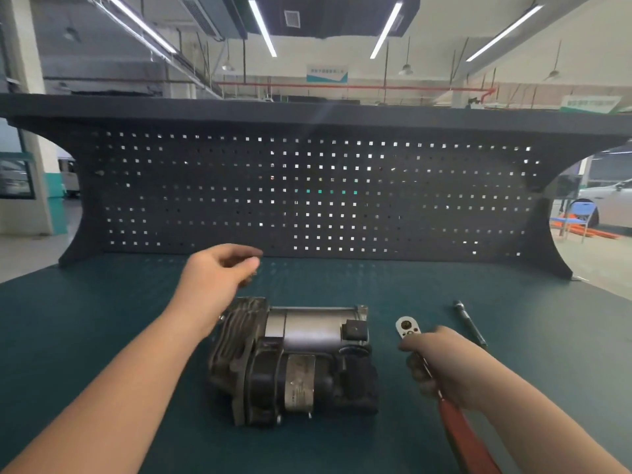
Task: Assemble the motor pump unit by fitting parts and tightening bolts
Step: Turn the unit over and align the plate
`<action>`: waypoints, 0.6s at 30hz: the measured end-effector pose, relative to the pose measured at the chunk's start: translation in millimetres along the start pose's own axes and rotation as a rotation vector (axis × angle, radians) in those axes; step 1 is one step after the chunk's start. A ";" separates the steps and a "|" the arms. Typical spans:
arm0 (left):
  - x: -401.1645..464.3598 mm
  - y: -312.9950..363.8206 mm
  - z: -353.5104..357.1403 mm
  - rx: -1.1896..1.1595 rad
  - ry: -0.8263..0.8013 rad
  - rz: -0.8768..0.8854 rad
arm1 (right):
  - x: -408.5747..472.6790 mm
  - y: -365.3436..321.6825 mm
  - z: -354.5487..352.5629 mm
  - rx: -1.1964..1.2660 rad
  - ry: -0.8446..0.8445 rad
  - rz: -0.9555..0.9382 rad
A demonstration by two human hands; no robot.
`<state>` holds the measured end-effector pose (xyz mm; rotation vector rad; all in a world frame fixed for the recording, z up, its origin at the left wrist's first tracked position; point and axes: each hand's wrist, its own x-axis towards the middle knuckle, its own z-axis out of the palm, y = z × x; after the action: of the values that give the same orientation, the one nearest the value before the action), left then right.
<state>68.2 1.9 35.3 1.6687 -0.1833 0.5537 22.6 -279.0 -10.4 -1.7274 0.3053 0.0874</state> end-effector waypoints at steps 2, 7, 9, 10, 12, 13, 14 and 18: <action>-29.9 19.1 29.2 -0.017 -0.204 0.052 | 1.6 1.9 1.8 -0.188 0.058 -0.060; -65.0 12.4 61.9 0.037 -0.303 0.035 | 6.2 9.1 1.1 -0.568 0.134 -0.132; -61.7 6.2 57.0 -0.118 -0.234 -0.040 | 10.0 9.2 2.7 -0.689 0.162 -0.144; -57.8 3.9 52.9 -0.236 -0.179 -0.085 | 12.2 9.0 3.6 -0.758 0.172 -0.160; -46.9 1.8 41.0 -0.482 -0.061 -0.192 | 15.3 9.8 6.8 -0.851 0.195 -0.190; -40.6 0.4 33.5 -0.601 -0.003 -0.248 | 16.1 10.5 8.1 -0.880 0.199 -0.193; -34.3 -1.6 25.6 -0.704 0.067 -0.301 | 17.3 11.7 8.5 -0.894 0.199 -0.195; -8.8 -21.8 -4.3 -0.640 0.418 -0.423 | 22.2 14.9 8.1 -0.918 0.246 -0.213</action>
<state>68.8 8.4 12.2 0.9050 0.2730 0.4450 41.0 -276.7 -31.2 -2.6813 0.2749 -0.1708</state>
